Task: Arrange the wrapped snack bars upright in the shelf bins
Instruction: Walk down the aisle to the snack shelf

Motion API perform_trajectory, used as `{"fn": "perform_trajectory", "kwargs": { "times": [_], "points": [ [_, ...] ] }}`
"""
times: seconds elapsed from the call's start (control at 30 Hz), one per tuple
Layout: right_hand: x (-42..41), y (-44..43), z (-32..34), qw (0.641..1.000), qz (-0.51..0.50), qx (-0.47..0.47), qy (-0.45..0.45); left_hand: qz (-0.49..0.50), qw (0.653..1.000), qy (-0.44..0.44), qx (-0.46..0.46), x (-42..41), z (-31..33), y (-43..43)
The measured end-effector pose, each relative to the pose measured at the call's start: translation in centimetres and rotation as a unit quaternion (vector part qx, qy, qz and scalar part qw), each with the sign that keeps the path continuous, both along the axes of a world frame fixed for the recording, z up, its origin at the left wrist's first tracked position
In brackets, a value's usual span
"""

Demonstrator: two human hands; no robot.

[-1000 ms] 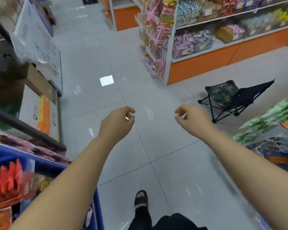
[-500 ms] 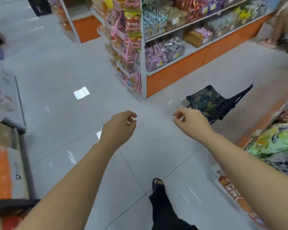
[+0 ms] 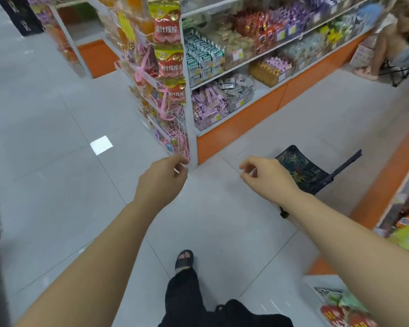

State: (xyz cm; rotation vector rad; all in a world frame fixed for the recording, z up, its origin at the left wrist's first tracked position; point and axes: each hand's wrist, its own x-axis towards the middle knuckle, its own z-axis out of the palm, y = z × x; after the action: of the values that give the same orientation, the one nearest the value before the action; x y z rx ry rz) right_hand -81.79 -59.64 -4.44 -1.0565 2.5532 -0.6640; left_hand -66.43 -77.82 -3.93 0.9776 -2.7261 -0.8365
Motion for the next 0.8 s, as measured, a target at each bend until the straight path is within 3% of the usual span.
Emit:
{"fn": "perform_trajectory", "kwargs": {
  "times": [0.37,0.5,0.8],
  "points": [
    [-12.5,-9.1,-1.3,0.993,-0.116,0.007,-0.002,-0.125,0.992,-0.022,0.018,-16.9,-2.5,-13.2],
    [-16.7,-9.6,-2.6,0.985,-0.169,0.007,-0.020,-0.188,0.981,-0.031,0.032,-23.7,-3.0,-14.5],
    [-29.8,-11.2,-4.0,0.980,-0.190,-0.005,-0.061,-0.221,0.973,-0.046,0.044,-37.7,-4.7,-16.1]
  ]
}}
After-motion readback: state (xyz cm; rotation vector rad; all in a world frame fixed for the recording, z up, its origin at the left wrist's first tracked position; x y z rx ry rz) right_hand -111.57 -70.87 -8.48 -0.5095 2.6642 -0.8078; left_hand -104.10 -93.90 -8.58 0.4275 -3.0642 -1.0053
